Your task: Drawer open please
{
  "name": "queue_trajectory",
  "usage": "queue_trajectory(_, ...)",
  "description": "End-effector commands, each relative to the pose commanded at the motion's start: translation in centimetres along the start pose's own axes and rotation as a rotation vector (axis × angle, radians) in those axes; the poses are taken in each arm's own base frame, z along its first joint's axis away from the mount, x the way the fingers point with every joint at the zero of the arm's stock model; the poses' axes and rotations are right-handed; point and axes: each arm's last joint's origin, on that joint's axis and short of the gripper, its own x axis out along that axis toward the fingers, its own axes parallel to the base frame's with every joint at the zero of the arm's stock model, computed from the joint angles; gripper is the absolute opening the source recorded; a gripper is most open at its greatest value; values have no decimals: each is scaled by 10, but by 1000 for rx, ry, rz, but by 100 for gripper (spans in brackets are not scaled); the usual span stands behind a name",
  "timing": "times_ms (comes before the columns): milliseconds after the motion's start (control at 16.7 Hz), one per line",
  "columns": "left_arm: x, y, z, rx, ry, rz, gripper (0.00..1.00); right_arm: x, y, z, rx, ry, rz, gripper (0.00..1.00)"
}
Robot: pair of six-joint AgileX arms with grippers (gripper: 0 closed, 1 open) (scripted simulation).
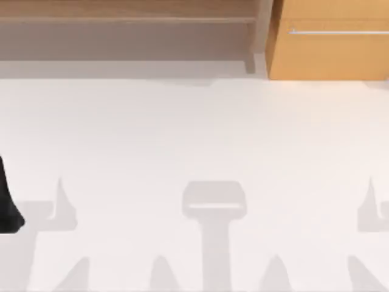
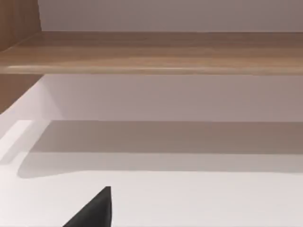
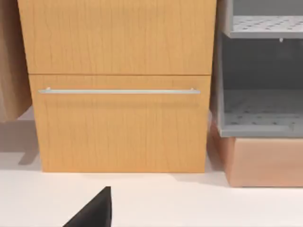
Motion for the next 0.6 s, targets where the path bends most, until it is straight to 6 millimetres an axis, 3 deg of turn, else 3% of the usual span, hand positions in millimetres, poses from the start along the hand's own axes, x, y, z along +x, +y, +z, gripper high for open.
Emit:
queue_trajectory(240, 0, 0, 0, 0, 0, 0, 100, 1, -2, 8, -1, -15, 3, 100)
queue_trajectory(600, 0, 0, 0, 0, 0, 0, 100, 23, -20, 53, -9, -26, 3, 100)
